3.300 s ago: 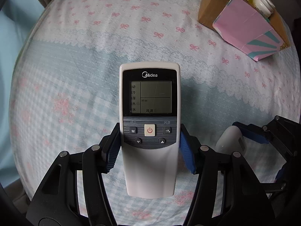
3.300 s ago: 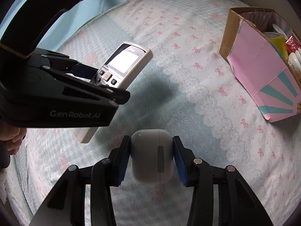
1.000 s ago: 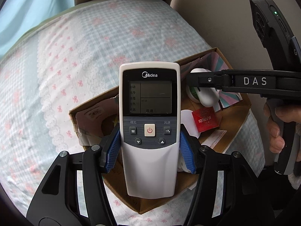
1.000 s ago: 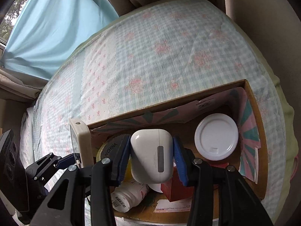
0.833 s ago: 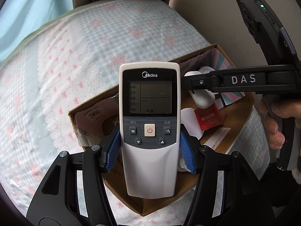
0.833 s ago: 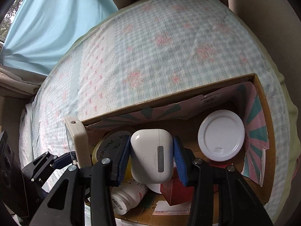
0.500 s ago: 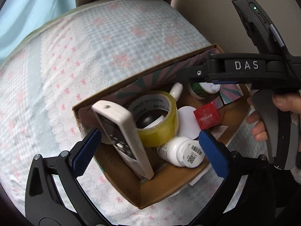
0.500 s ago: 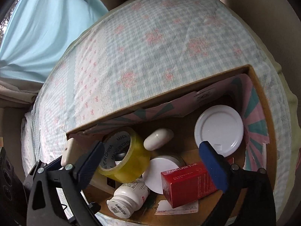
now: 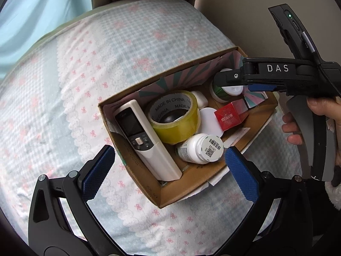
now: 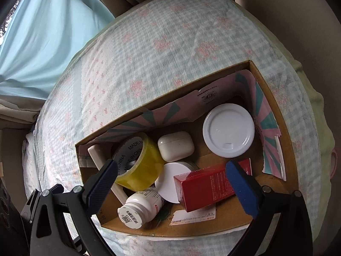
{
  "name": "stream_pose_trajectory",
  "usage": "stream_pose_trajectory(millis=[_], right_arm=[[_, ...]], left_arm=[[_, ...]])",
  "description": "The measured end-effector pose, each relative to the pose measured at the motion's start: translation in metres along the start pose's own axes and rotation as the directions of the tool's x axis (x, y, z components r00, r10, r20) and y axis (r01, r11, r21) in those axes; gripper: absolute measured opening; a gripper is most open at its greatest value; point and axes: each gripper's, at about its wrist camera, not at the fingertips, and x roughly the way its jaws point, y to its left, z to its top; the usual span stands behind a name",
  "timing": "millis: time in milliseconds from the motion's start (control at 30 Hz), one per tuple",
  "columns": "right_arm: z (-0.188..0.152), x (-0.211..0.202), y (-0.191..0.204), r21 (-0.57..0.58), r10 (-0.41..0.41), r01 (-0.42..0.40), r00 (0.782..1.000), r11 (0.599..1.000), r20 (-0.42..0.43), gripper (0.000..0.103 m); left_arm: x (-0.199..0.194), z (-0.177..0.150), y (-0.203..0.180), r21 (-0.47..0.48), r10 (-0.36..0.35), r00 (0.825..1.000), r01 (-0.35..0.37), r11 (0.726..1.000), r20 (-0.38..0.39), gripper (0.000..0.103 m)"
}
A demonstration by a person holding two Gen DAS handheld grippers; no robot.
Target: Organize rigid objects
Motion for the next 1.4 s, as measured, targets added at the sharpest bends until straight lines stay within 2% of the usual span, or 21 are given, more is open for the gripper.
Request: stream_pose_trajectory(millis=[267, 433, 600, 700, 800, 967, 1067, 1233, 1400], right_arm=[[-0.024, -0.061, 0.034, -0.039, 0.007, -0.003, 0.996, 0.999, 0.091, 0.101], [-0.049, -0.120, 0.071, -0.076, 0.017, -0.004, 0.987, 0.997, 0.161, 0.101], [-0.085, -0.191, 0.128, -0.220, 0.003, 0.058, 0.963, 0.974, 0.268, 0.101], [-0.111, -0.233, 0.164, -0.309, 0.011, 0.107, 0.933, 0.945, 0.359, 0.101], [-0.141, -0.270, 0.193, -0.364, 0.041, 0.148, 0.885, 0.919, 0.464, 0.101], [-0.186, -0.305, 0.228, -0.420, 0.097, 0.187, 0.816, 0.888, 0.570, 0.101], [-0.205, -0.312, 0.237, -0.438, 0.118, 0.208, 0.784, 0.875, 0.609, 0.101], [-0.227, -0.313, 0.244, -0.445, 0.123, 0.236, 0.758, 0.864, 0.640, 0.101], [-0.236, -0.315, 0.243, -0.418, 0.109, 0.241, 0.745, 0.876, 0.658, 0.101]], left_arm=[[-0.064, -0.013, 0.001, -0.014, 0.008, 0.997, -0.007, 1.000, 0.082, 0.103], [-0.139, -0.029, 0.005, -0.048, 0.039, 0.986, -0.032, 0.998, 0.162, 0.103], [-0.225, -0.054, 0.020, -0.135, 0.098, 0.963, -0.065, 0.989, 0.251, 0.103], [-0.278, -0.073, 0.032, -0.205, 0.167, 0.935, -0.105, 0.973, 0.314, 0.103], [-0.323, -0.092, 0.041, -0.270, 0.231, 0.899, -0.132, 0.954, 0.373, 0.103], [-0.380, -0.135, 0.051, -0.401, 0.351, 0.821, -0.165, 0.901, 0.450, 0.103], [-0.399, -0.159, 0.048, -0.435, 0.390, 0.779, -0.169, 0.884, 0.491, 0.103], [-0.410, -0.181, 0.040, -0.443, 0.436, 0.732, -0.203, 0.873, 0.524, 0.103], [-0.417, -0.189, 0.039, -0.441, 0.434, 0.716, -0.195, 0.876, 0.547, 0.103]])
